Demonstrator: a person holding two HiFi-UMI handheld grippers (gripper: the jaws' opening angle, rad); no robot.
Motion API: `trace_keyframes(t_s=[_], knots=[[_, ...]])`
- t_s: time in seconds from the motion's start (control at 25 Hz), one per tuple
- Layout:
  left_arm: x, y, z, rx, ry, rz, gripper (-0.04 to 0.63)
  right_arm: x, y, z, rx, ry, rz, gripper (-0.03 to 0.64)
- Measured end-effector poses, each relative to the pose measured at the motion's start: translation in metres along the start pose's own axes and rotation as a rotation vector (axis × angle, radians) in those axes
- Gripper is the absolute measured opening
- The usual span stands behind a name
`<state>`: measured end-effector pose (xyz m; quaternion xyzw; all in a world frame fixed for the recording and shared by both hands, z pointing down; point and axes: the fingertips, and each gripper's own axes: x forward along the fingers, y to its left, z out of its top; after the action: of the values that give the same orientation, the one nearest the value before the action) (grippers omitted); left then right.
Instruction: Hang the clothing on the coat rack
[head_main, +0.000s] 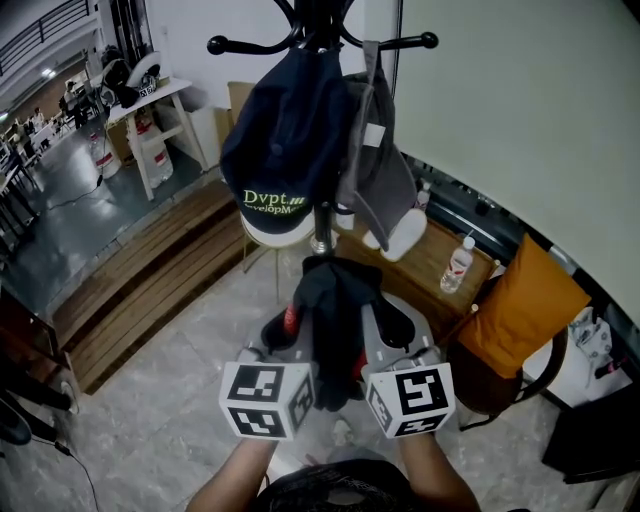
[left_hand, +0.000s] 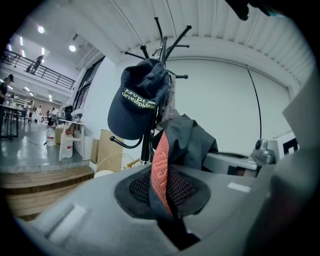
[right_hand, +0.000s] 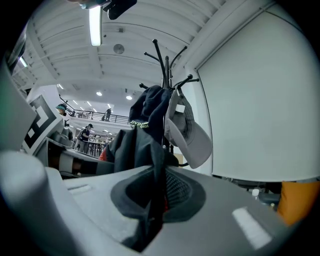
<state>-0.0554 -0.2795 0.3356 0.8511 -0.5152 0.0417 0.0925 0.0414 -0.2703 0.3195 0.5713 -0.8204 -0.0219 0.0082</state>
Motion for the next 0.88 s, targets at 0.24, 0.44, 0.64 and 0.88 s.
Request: trace_keyframes(t_s=[0.24,0.44,0.64,0.88], knots=[[0.018,0.004,0.002,0.008,0.005,0.010,0.035,0.015,-0.011,-0.004,0.011,0.004,0.005,0.021],[0.031,0.006,0.002,-0.006,0.019,0.010,0.035,0.027,-0.019,-0.005,0.012,0.002,0.010,0.021],[0.042,0.011,0.003,-0.006,0.013,0.020,0.035,0.038,-0.025,-0.008,0.017,0.004,0.015,0.021],[0.052,0.017,0.003,-0.011,0.011,0.034,0.035,0.048,-0.030,-0.009,0.020,-0.001,0.025,0.021]])
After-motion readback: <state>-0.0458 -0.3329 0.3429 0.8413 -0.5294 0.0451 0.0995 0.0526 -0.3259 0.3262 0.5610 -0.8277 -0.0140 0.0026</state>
